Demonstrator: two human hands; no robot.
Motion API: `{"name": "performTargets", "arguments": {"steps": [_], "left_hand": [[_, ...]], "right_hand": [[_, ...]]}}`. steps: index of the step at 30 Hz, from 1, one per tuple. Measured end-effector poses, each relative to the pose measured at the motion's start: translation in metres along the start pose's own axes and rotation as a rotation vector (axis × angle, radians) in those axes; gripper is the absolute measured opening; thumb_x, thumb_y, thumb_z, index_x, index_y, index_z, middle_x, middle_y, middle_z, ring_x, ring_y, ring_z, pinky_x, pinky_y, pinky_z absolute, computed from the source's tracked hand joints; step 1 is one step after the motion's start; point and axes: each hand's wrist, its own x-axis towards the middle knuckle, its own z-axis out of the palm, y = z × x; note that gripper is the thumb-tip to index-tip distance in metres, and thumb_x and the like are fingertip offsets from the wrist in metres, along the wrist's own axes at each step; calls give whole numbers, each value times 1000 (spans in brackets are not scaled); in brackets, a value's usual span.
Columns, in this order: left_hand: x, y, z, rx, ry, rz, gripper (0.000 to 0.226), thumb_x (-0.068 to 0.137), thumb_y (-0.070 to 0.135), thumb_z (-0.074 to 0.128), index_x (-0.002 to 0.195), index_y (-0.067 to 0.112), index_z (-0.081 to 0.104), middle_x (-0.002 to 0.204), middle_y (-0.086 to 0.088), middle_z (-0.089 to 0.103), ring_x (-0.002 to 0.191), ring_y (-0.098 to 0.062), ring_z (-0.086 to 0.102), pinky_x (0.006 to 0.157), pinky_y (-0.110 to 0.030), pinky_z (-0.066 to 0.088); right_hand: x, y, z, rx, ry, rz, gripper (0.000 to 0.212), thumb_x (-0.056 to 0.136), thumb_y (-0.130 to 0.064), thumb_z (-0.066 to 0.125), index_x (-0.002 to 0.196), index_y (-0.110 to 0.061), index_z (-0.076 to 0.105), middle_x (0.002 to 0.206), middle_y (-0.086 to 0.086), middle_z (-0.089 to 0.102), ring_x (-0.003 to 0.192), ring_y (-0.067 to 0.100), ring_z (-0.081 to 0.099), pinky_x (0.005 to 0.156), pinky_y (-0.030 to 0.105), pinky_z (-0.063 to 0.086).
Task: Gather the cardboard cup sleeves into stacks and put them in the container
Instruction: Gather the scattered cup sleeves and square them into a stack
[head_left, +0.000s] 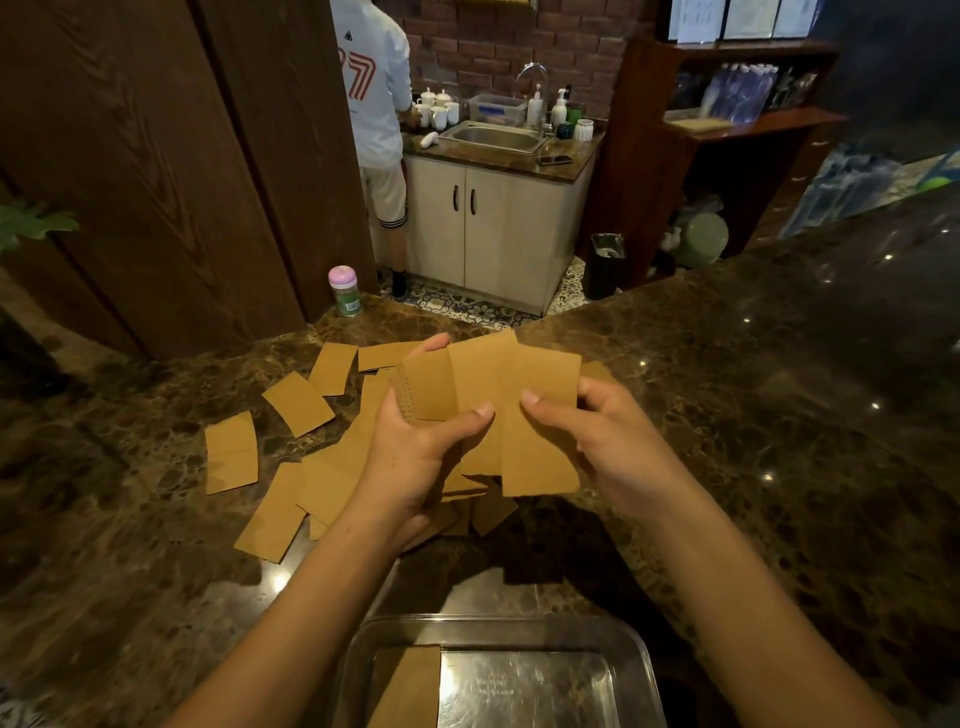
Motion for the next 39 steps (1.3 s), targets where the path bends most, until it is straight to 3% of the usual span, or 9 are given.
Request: {"name": "performTargets", "arguments": {"steps": [5,7,13,20,25,31,33,36,39], "left_hand": [[4,-11,-7,604,-10,447,55,94,16,73,142,33,51,119,20,63,109,-6,64,87,-20,52],[8,-14,-17,765,-72,619,49,99,21,66,145,25,48,129,9,62,120,-10,61,98,-29,52],[15,-1,-34,1123,-460,1017,97,71,68,80,148,24,41,142,-10,45,130,-24,46,107,-37,40],[10,7,-19,1285,-755,1155,78,81,63,78,143,28,46,143,-11,43,121,-34,52,95,-43,47],[11,2,-16,1330,-767,1309,48,104,20,64,146,29,44,145,-13,43,125,-34,50,97,-40,45],[14,-12,-31,1135,-730,1019,62,102,26,66,154,31,34,153,-15,40,141,-34,44,105,-50,47],[11,-16,-33,940,-515,898,51,104,26,58,151,28,38,143,-15,49,129,-31,55,96,-51,53],[7,-11,-29,640,-162,558,48,103,33,56,149,36,43,119,-1,64,95,-25,68,76,-48,61],[4,0,-16,213,-58,116,33,101,39,59,133,36,57,95,-2,69,71,-26,63,57,-39,55]], "right_hand": [[0,-1,1,-3,64,21,13,99,-10,70,108,-16,77,97,1,84,85,16,81,62,24,61],[1,-5,-4,32,82,60,12,98,-6,69,105,-12,77,91,3,84,77,15,81,56,23,59],[3,-2,-11,-72,22,205,10,99,-6,67,99,-8,77,86,6,82,74,17,79,57,24,58],[2,1,-8,12,-96,206,19,99,-6,65,112,4,75,96,15,79,79,25,77,64,32,63],[1,-1,-4,66,-159,208,24,102,-6,59,119,9,70,90,10,78,75,17,76,60,26,60],[1,-7,-6,255,21,300,46,81,-12,77,123,1,64,94,14,77,68,18,78,49,28,58],[1,-9,-8,240,125,290,52,86,-14,78,132,-1,58,96,12,72,62,14,77,47,26,56],[1,-10,-11,246,173,291,20,98,-18,68,116,-9,65,83,7,74,55,12,73,44,26,55],[1,-10,-11,257,135,271,9,100,-22,64,104,-15,67,63,-2,75,53,11,73,44,24,55]]}}
